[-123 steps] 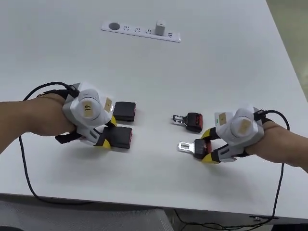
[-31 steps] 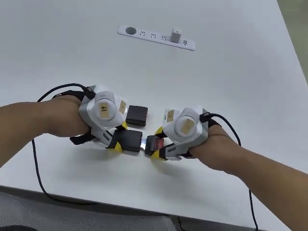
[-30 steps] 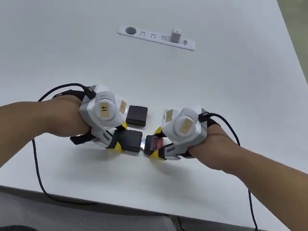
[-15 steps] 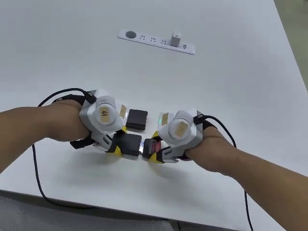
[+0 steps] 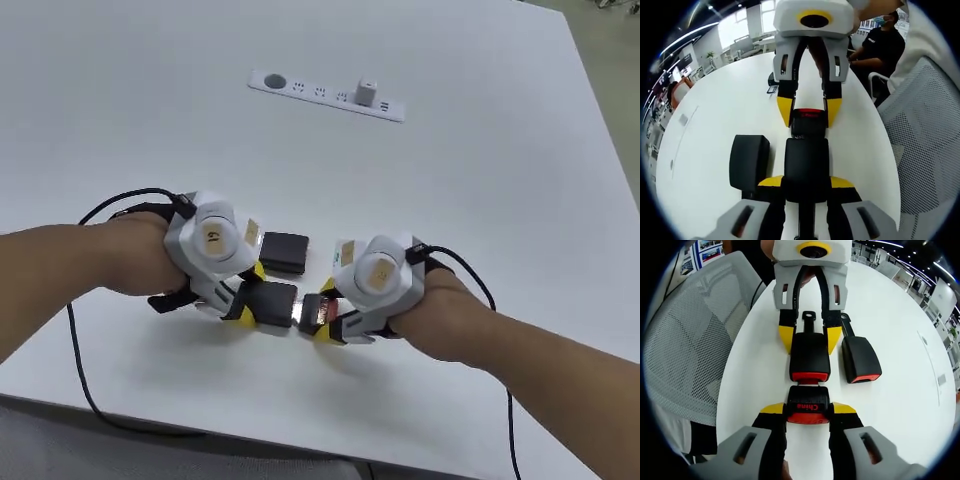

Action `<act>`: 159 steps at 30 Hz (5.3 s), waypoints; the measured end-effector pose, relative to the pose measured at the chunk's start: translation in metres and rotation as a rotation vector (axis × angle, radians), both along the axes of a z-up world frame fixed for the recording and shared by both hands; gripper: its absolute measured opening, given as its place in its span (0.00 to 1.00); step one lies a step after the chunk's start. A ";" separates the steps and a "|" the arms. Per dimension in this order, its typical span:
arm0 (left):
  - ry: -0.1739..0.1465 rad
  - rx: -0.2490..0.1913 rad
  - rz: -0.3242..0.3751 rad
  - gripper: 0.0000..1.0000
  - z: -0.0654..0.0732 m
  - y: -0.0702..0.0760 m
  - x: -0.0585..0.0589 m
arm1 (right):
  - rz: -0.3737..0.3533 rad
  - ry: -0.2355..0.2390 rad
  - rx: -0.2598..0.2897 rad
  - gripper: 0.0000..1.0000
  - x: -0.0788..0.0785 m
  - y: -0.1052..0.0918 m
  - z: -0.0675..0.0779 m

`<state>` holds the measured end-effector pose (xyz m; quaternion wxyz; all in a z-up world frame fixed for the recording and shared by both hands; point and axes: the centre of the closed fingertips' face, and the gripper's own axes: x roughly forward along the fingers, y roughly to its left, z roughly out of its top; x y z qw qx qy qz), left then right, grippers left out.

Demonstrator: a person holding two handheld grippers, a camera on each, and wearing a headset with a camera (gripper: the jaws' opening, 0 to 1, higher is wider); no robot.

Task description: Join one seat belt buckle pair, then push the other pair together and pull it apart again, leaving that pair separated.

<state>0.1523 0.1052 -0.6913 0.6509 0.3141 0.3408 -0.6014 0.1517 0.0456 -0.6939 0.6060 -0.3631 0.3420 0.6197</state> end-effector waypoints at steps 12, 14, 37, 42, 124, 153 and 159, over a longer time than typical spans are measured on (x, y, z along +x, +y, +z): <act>0.010 -0.010 -0.007 0.31 0.001 -0.001 -0.001 | 0.004 0.003 0.022 0.30 0.000 0.001 0.004; 0.011 -0.010 -0.008 0.31 0.001 0.000 -0.001 | 0.003 -0.001 0.022 0.30 -0.001 0.001 0.004; 0.004 0.046 -0.011 0.33 -0.001 0.003 0.003 | -0.010 0.009 0.019 0.32 -0.002 0.001 0.005; 0.003 0.061 -0.002 0.33 -0.001 0.003 0.003 | -0.013 -0.001 0.010 0.32 -0.001 0.001 0.002; -0.026 0.127 -0.046 0.33 0.000 0.004 0.079 | -0.069 0.011 -0.125 0.33 0.076 -0.146 0.000; -0.012 0.146 -0.018 0.33 -0.001 0.007 0.077 | -0.048 -0.004 -0.103 0.32 0.077 -0.101 -0.001; -0.005 0.145 -0.016 0.33 -0.004 0.008 0.078 | -0.039 -0.015 -0.082 0.32 0.076 -0.078 -0.001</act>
